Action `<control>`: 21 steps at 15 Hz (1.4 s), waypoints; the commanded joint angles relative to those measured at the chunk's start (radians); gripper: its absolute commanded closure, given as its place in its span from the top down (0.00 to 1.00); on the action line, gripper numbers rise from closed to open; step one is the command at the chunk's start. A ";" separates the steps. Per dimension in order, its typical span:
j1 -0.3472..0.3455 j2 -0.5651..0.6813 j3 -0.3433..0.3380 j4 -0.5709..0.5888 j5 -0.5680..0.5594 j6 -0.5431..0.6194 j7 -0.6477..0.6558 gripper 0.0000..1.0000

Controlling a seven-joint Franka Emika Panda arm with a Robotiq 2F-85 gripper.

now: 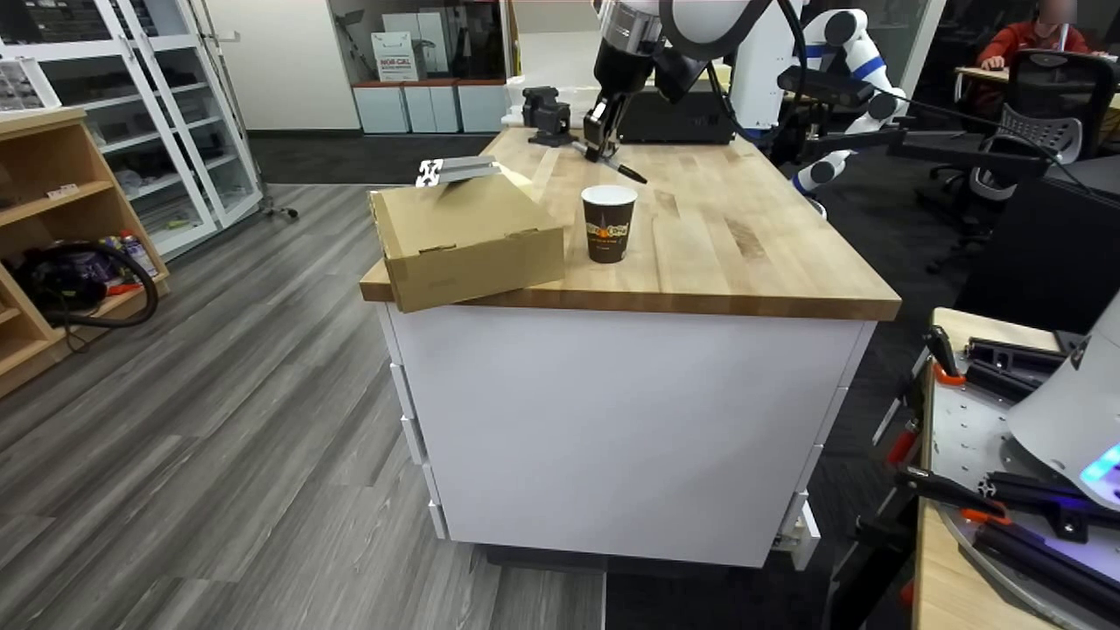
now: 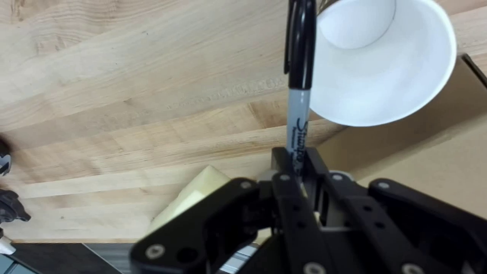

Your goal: Put the pen in the cup

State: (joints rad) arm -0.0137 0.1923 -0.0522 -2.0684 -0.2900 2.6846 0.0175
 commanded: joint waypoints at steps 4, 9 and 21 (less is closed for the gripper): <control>0.004 -0.014 0.007 -0.009 0.028 -0.008 -0.040 0.07; 0.010 -0.010 0.017 -0.002 0.030 -0.012 -0.043 0.07; 0.032 0.024 0.029 0.037 0.022 -0.076 -0.050 0.07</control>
State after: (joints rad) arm 0.0120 0.2010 -0.0278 -2.0655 -0.2808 2.6582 -0.0020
